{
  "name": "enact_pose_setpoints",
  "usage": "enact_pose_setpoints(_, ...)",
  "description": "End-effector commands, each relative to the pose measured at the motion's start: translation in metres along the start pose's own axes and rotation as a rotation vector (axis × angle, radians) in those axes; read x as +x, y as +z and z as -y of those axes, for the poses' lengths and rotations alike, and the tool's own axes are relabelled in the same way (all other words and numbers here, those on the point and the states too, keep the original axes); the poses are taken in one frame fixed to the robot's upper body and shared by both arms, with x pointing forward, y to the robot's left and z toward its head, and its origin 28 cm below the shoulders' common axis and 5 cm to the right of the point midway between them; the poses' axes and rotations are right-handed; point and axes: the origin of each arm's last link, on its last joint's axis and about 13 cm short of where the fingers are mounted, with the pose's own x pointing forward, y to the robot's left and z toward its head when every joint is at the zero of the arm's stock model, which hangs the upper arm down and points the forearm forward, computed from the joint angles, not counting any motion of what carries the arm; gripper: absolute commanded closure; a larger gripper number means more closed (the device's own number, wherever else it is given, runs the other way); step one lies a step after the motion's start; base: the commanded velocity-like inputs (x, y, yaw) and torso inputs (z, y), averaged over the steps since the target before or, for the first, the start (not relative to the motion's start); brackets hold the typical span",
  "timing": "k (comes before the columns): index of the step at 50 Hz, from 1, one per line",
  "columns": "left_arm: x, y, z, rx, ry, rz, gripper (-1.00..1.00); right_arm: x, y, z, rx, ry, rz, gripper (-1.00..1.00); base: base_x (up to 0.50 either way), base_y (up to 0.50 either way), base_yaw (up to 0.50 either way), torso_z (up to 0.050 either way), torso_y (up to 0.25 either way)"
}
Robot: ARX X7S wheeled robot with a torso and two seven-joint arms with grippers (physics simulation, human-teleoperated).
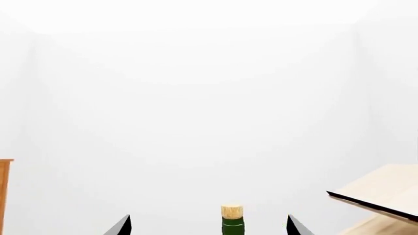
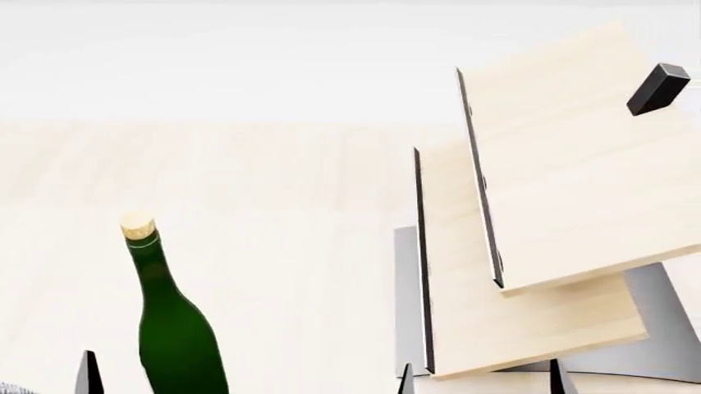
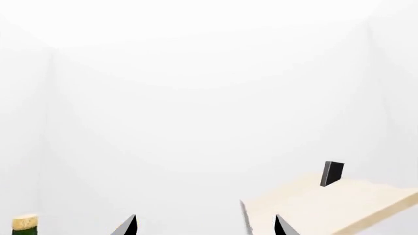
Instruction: Put the wine bottle on the wine rack.
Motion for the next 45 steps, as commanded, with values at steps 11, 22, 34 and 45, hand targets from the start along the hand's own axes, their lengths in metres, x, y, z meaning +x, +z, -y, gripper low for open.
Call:
enact_pose_setpoints(11, -0.0001, 0.0, 0.0008, -0.002, -0.005, 0.0, -1.0, -0.0001, 0.0, -0.0002, 0.0, 0.001, 0.0, -1.0, 0.0, -0.09, 0.0, 0.0, 0.0)
enact_pose_setpoints(22, -0.0003, -0.0002, 0.001, -0.002, -0.006, -0.001, -1.0, -0.0002, -0.0004, -0.0003, 0.0, 0.002, -0.001, -1.0, 0.0, -0.09, 0.0, 0.0, 0.0)
enact_pose_setpoints(34, -0.0007, -0.0003, 0.0012, -0.003, -0.007, 0.0, -1.0, -0.0006, -0.0005, -0.0005, -0.001, 0.002, -0.001, -1.0, 0.0, -0.09, 0.0, 0.0, 0.0)
enact_pose_setpoints(45, -0.0003, -0.0005, 0.0009, -0.001, -0.006, -0.001, -1.0, -0.0003, -0.0004, -0.0004, -0.002, 0.002, -0.001, -1.0, 0.0, -0.09, 0.0, 0.0, 0.0)
